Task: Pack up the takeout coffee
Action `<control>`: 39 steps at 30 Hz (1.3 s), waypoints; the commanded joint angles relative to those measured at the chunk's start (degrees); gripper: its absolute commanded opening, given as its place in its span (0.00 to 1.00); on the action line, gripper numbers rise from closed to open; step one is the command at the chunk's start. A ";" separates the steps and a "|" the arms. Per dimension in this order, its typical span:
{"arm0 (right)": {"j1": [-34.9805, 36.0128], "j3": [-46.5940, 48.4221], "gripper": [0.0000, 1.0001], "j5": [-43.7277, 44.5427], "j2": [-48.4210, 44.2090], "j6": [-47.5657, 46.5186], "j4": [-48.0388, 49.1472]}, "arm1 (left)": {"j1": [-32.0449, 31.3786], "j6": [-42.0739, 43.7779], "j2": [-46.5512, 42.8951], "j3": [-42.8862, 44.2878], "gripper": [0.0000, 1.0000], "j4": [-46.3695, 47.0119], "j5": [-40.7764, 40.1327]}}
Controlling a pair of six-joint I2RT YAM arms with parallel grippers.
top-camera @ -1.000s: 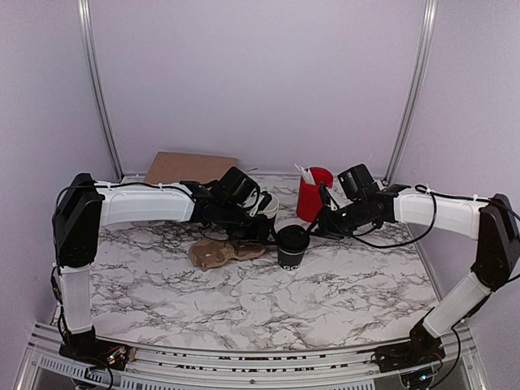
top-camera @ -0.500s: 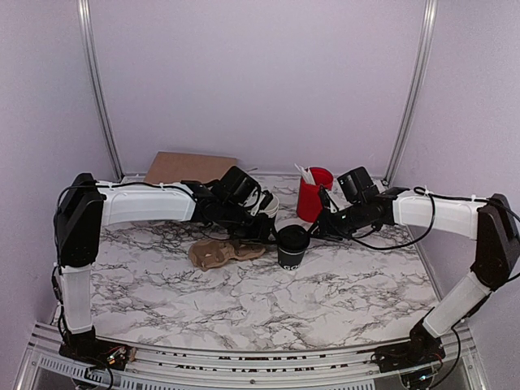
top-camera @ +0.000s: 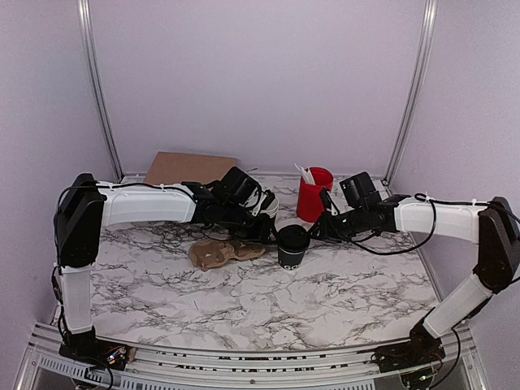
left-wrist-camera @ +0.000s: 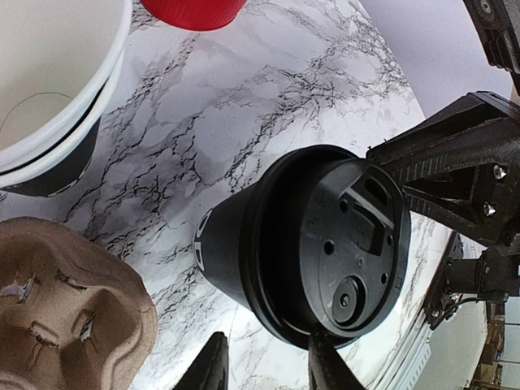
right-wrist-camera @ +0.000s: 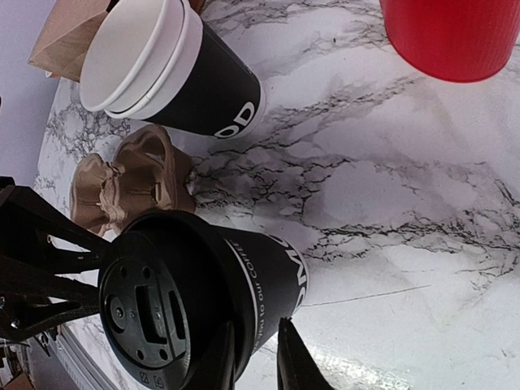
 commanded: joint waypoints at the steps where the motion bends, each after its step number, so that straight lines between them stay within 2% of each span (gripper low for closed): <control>1: 1.19 -4.26 0.18 2.24 1.05 0.91 -4.24 | -0.87 2.20 3.49 -2.73 0.34 -4.27 -4.13; 19: 3.73 -8.64 0.17 3.29 2.89 3.04 -1.73 | -1.42 2.96 4.77 -2.57 0.33 -6.82 -6.06; 30: 3.78 -4.30 0.17 5.75 0.31 2.67 -6.19 | -1.42 3.17 4.22 -0.02 0.34 -7.44 -6.74; 39: 4.32 2.37 0.19 6.19 -1.83 2.67 -9.17 | -1.24 3.00 4.19 6.07 0.36 -7.84 -6.50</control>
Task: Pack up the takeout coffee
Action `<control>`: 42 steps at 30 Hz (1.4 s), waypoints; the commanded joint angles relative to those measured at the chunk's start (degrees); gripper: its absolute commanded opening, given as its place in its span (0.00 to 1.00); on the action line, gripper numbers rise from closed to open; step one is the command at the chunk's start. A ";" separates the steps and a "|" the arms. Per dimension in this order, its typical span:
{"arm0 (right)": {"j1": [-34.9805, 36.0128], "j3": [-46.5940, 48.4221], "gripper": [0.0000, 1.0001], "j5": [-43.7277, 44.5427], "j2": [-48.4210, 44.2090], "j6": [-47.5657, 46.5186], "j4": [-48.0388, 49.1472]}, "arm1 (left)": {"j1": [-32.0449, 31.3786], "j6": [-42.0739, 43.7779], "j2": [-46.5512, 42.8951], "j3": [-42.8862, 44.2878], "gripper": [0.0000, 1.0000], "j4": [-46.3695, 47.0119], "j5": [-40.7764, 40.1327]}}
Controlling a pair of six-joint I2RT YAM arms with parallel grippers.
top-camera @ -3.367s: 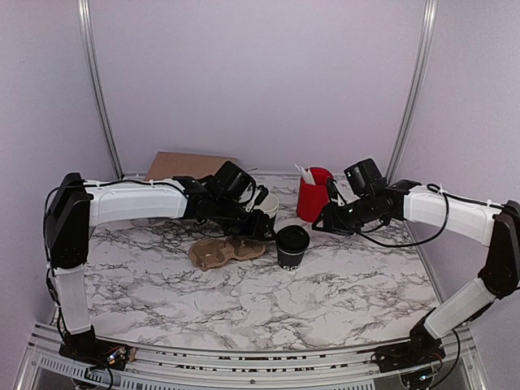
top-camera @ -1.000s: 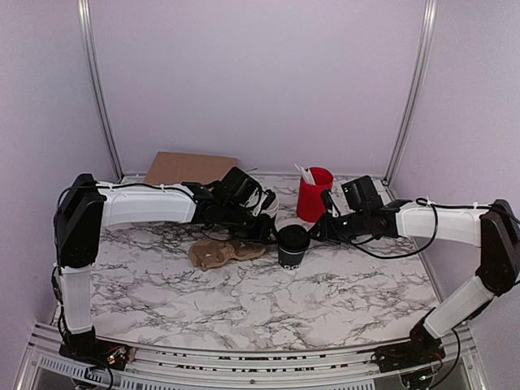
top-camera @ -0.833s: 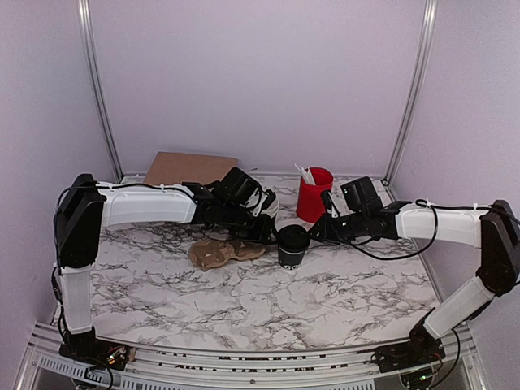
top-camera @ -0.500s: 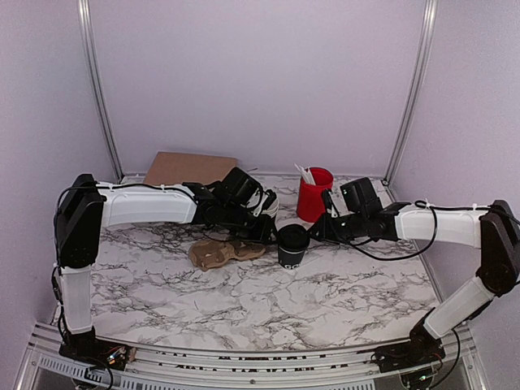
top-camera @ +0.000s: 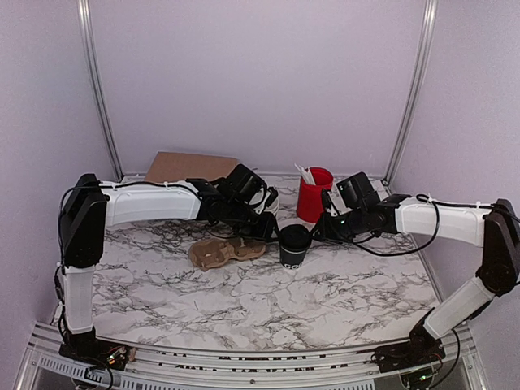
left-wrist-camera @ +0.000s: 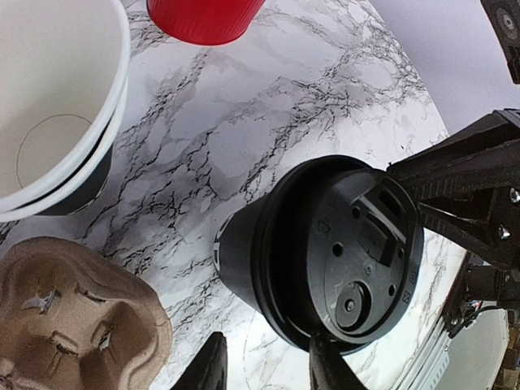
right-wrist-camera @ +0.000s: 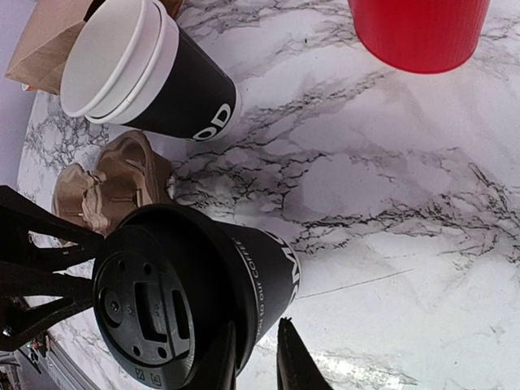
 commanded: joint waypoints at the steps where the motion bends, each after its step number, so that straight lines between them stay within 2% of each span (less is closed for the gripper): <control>1: 1.81 3.11 0.19 -0.40 -0.17 -0.20 -8.02 | -0.25 0.79 2.93 2.79 0.36 -4.96 -2.05; 20: 2.65 4.98 0.24 1.22 -3.16 1.29 -10.46 | -0.06 0.92 5.71 10.80 0.38 -5.75 -0.33; 29: 2.15 6.50 0.26 3.75 -4.06 1.77 -11.16 | 0.41 0.91 4.47 10.85 0.41 -5.72 -1.74; 42: -2.99 6.16 0.26 1.34 -3.78 0.04 -8.98 | 1.08 1.22 1.55 7.68 0.41 -5.71 -2.44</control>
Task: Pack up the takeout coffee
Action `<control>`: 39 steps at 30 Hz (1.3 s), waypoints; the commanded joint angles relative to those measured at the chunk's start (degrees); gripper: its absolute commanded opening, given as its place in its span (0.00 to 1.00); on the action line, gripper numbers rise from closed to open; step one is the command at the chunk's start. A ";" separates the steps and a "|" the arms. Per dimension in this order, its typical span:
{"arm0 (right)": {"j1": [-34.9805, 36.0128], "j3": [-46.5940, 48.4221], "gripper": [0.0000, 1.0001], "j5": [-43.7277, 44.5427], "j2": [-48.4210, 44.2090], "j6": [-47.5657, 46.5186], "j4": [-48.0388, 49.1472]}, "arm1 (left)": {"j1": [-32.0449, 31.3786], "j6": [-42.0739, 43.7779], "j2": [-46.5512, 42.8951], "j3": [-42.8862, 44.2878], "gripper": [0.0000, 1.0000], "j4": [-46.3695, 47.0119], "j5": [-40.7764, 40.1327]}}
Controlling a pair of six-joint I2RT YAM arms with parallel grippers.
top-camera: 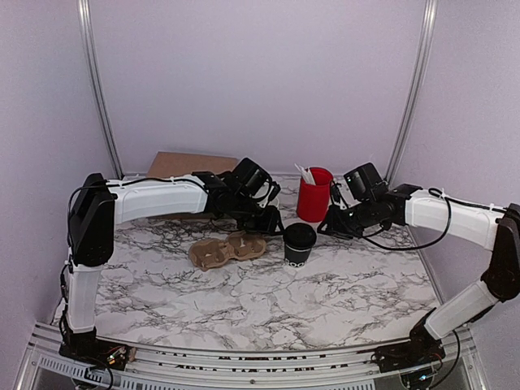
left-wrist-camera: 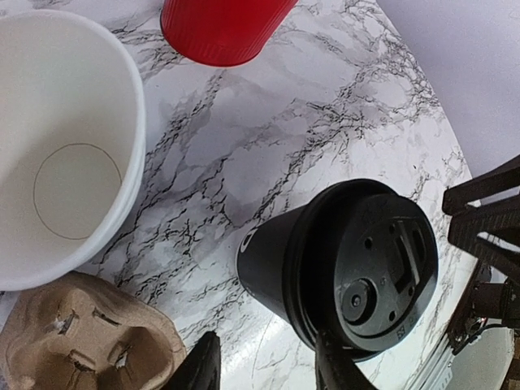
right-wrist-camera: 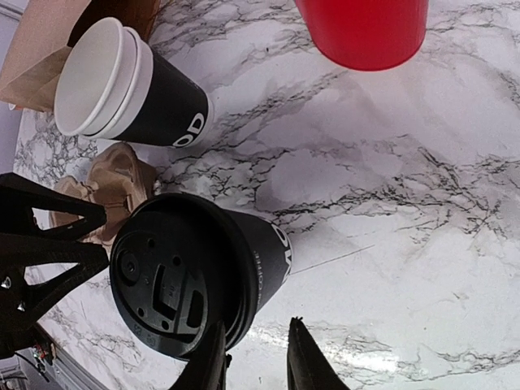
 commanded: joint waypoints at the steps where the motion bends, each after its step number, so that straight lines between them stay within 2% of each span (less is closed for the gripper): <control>1: -1.69 1.86 0.26 -1.47 -0.41 -1.46 1.56 | 0.34 0.79 -2.73 -1.18 0.41 -0.34 -0.47; 13: -3.54 1.87 0.26 -5.56 2.48 -3.71 4.57 | -0.12 1.15 -3.93 -3.08 0.41 -0.30 1.76; 39: -4.33 0.63 0.25 -7.16 5.12 -4.66 7.34 | -1.42 0.36 -0.90 0.40 0.41 -0.34 1.79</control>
